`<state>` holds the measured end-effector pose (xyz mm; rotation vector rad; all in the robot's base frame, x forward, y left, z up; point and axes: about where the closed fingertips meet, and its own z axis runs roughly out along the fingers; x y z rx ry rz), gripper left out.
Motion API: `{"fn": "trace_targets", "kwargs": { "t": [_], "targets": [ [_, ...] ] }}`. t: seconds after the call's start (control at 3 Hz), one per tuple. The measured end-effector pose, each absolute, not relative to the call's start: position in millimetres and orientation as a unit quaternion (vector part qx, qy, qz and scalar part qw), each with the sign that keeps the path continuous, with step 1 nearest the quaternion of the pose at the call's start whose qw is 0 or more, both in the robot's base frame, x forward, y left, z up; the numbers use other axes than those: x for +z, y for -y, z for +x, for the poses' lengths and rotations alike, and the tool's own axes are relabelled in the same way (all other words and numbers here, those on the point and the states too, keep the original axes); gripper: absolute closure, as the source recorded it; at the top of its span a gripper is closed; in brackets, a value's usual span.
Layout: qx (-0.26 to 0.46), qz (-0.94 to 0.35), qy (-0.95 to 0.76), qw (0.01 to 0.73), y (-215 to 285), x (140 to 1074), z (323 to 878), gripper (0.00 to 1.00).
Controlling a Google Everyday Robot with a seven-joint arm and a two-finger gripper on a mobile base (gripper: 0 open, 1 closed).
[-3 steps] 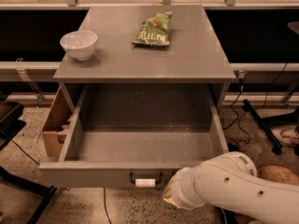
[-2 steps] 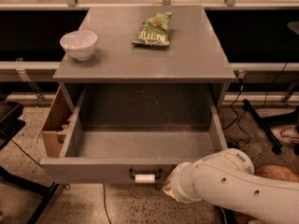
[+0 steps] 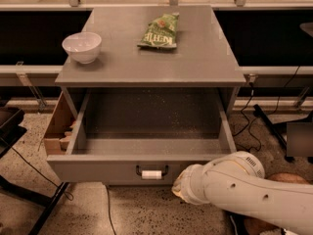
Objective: Close top drawer
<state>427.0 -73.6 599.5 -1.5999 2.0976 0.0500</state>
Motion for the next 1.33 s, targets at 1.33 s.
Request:
{"fn": "trace_targets", "kwargs": {
  "t": [1.33],
  "targets": [
    [-0.003, -0.589, -0.756, 0.284, 78.9, 589.2, 514.1, 1.00]
  ]
}}
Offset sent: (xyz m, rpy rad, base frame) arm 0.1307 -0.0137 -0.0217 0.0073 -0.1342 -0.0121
